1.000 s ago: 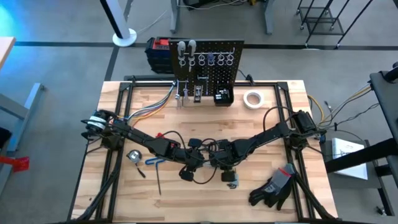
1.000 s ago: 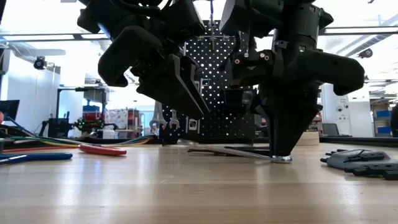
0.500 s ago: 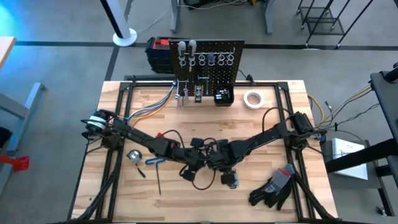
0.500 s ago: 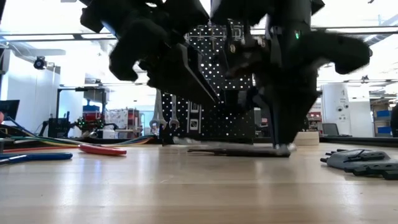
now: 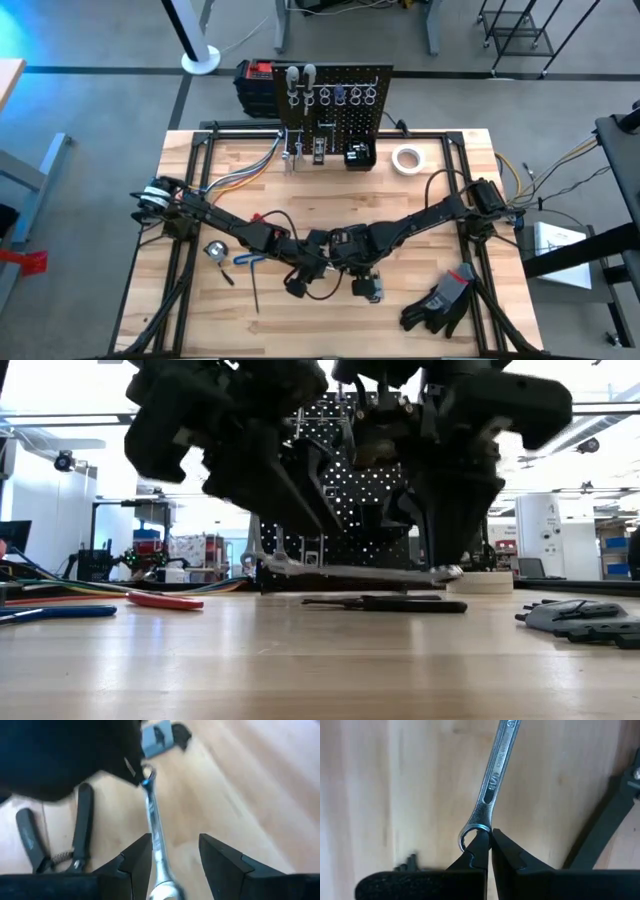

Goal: Hang tools onto peg board
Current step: Hang the wrench on the peg board

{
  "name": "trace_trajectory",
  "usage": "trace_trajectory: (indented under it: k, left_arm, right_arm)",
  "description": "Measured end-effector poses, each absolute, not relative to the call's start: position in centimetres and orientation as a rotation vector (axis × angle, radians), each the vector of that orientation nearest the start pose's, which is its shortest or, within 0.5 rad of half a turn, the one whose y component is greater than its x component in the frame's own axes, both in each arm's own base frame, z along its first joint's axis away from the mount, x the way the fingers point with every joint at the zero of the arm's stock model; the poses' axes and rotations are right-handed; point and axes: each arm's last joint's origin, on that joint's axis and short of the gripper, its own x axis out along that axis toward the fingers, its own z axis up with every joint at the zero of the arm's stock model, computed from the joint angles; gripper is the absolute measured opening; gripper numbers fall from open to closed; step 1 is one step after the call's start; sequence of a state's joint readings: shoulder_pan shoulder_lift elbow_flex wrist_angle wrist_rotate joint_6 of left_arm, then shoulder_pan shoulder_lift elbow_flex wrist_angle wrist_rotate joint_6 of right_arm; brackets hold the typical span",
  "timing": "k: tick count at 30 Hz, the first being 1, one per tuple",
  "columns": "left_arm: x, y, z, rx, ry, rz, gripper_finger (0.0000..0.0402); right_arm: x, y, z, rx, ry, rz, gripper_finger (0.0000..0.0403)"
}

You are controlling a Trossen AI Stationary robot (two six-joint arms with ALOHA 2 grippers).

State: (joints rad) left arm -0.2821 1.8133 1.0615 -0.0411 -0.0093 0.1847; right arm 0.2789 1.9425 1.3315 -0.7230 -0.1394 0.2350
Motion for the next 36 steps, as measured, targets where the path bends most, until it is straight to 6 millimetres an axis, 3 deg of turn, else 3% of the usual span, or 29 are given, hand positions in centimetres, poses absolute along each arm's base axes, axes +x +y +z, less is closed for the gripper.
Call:
trace_trajectory:
  k: [6,14,17,23,31,36]
  left_arm:
    - [35.3,-10.1,16.4,0.337,0.820,-0.248,0.0152]
    - [35.7,-11.6,17.2,0.451,0.692,-0.218,0.0146]
    - [35.5,-11.8,17.2,0.466,0.700,-0.227,0.0116]
    - [35.4,-11.8,17.0,0.471,0.721,-0.226,0.0011]
    - [35.3,-11.7,17.1,0.414,0.732,-0.201,0.0001]
    - [35.4,-11.4,17.3,0.332,0.700,-0.156,0.0000]
  right_arm:
    - [35.7,10.9,18.3,0.146,1.290,0.219,0.0000]
    - [36.2,11.3,19.7,0.236,1.175,0.333,0.0001]
    - [36.2,11.3,19.7,0.248,1.174,0.337,0.0001]
    - [36.3,11.4,19.7,0.260,1.172,0.344,0.0001]
    - [36.1,11.3,20.0,0.278,1.171,0.305,0.0005]
    - [34.9,11.3,22.1,0.230,1.108,0.243,0.0027]
